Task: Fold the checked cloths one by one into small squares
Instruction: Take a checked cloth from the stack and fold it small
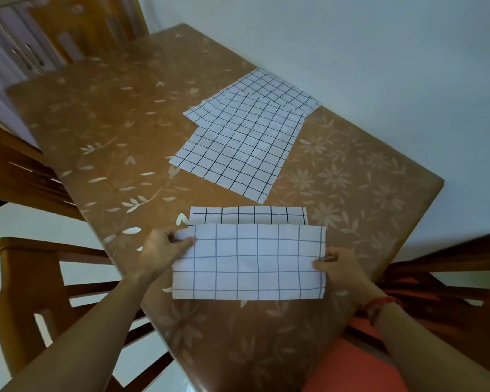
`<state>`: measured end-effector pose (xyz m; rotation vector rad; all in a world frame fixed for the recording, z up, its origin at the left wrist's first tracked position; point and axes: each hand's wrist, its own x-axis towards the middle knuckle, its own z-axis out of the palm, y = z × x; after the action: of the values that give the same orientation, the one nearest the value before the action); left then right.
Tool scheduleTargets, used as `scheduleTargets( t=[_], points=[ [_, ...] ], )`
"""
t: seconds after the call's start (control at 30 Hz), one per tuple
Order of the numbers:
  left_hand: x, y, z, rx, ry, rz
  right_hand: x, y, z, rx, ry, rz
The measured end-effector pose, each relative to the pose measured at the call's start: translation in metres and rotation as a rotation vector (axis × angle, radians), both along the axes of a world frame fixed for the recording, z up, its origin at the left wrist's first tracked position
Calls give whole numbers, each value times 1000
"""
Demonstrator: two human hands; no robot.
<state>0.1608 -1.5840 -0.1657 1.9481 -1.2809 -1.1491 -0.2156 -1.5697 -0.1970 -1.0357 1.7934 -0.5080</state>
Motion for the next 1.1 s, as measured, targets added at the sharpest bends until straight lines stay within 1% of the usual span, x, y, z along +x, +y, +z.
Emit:
scheduleTargets(
  t=[0.07, 0.2, 0.33, 0.5, 0.57, 0.67, 0.77, 0.9, 0.93, 1.03, 1.1],
  points=[
    [3, -3, -7, 22, 48, 8, 3, -7, -6, -14, 5, -51],
    [6, -3, -21, 77, 75, 25, 7, -20, -17, -35, 27, -116],
    [4, 4, -34, 77, -12, -6, 10, -33, -30, -41, 69, -141],
    [1, 2, -44, 79, -11, 12, 8, -52, -44, -40, 159, -139],
    [-2, -2, -44, 45, 10, 28, 10, -58, -45, -38, 164, -145],
    [-5, -13, -43, -46, -8, 70, 18, -64, -40, -47, 140, -188],
    [-6, -19, -45, -90, -18, 60, 21, -69, -38, -83, 128, -209],
    [-6, -17, -53, -99, -106, -25, 24, -65, -34, -130, 171, -157],
    [-5, -15, -57, -103, -150, -70, 25, -64, -31, -147, 190, -139],
    [-12, -5, -66, -103, -365, -222, 25, -60, -31, -165, 193, -100],
    [-23, 7, -70, -150, -441, -314, 25, -54, -33, -152, 251, -54]
  ],
)
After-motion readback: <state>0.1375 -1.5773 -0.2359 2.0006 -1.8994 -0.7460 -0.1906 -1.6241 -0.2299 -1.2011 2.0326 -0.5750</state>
